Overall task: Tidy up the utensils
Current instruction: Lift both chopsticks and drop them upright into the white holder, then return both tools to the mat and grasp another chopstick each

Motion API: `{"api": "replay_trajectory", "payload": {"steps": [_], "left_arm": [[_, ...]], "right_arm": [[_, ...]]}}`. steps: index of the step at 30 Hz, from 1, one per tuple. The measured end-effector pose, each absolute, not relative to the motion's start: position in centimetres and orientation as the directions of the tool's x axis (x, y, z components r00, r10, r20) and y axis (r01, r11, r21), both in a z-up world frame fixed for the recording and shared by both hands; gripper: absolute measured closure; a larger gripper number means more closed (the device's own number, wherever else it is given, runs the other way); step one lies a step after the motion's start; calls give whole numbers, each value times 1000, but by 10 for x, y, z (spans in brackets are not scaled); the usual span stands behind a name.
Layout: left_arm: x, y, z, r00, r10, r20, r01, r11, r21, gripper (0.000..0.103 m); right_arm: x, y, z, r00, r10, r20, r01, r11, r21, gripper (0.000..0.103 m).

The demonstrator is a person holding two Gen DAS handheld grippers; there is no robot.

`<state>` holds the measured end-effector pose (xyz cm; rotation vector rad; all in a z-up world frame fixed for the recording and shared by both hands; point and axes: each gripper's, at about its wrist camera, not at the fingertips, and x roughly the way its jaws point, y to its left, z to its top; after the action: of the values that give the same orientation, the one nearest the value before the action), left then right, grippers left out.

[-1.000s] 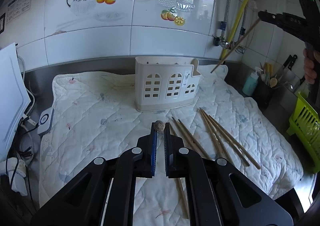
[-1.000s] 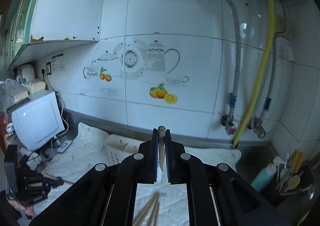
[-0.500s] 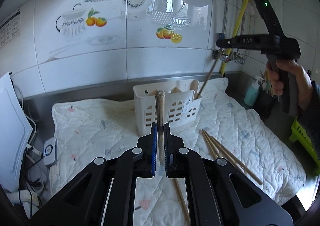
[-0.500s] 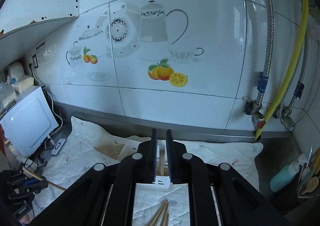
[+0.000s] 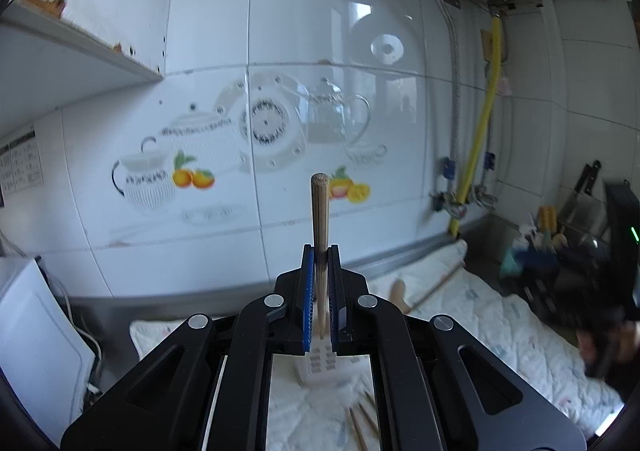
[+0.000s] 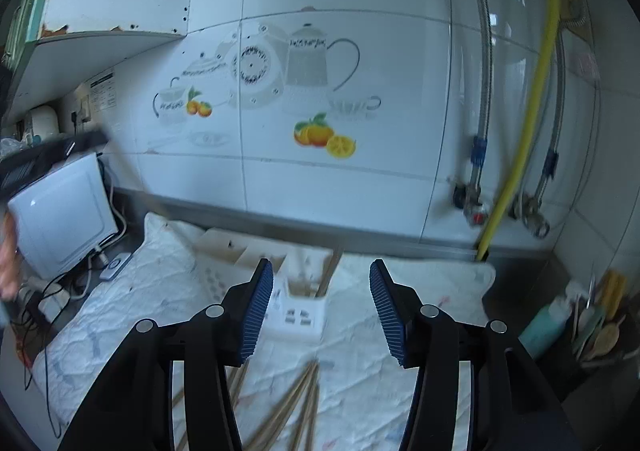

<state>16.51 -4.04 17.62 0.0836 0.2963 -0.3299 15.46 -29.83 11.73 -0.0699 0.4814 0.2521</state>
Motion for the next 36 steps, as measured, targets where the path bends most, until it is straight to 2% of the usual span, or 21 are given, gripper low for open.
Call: {"api": "replay_trajectory", "payload": {"steps": [5,14,20,22,24,27,31,36], "left_arm": [[197,-48,178,912,-286,-296,306,952,24,99],[244,-45,138,871,-266,-414,274,961,-41,98],[248,-42,127,864,-253,-436,261,964,-43,94],[243,-40,127,862,-257,-436,264,963,-46,91],[234,-38,130,868,-252,-427,259,965,-41,78],[214,-31,135,880,-244,-408,251,967,-37,66],[181,-22,127,876,-248,-413,258,966,-34,65],[143,-10,100,858,-249,-450,260,965,-37,62]], "right_arm": [[123,-307,76,829,221,-514,-249,968,16,54],[92,-316,22,792,160,-589,-208,978,-15,54],[76,-314,-1,776,148,-613,-197,980,-12,54],[70,-313,-9,767,148,-624,-196,980,-10,54],[65,-312,-17,759,139,-636,-191,982,-13,54],[52,-311,-31,744,124,-656,-183,983,-23,54],[37,-313,-48,722,130,-680,-168,986,10,55],[26,-313,-67,698,135,-704,-163,986,27,66]]}}
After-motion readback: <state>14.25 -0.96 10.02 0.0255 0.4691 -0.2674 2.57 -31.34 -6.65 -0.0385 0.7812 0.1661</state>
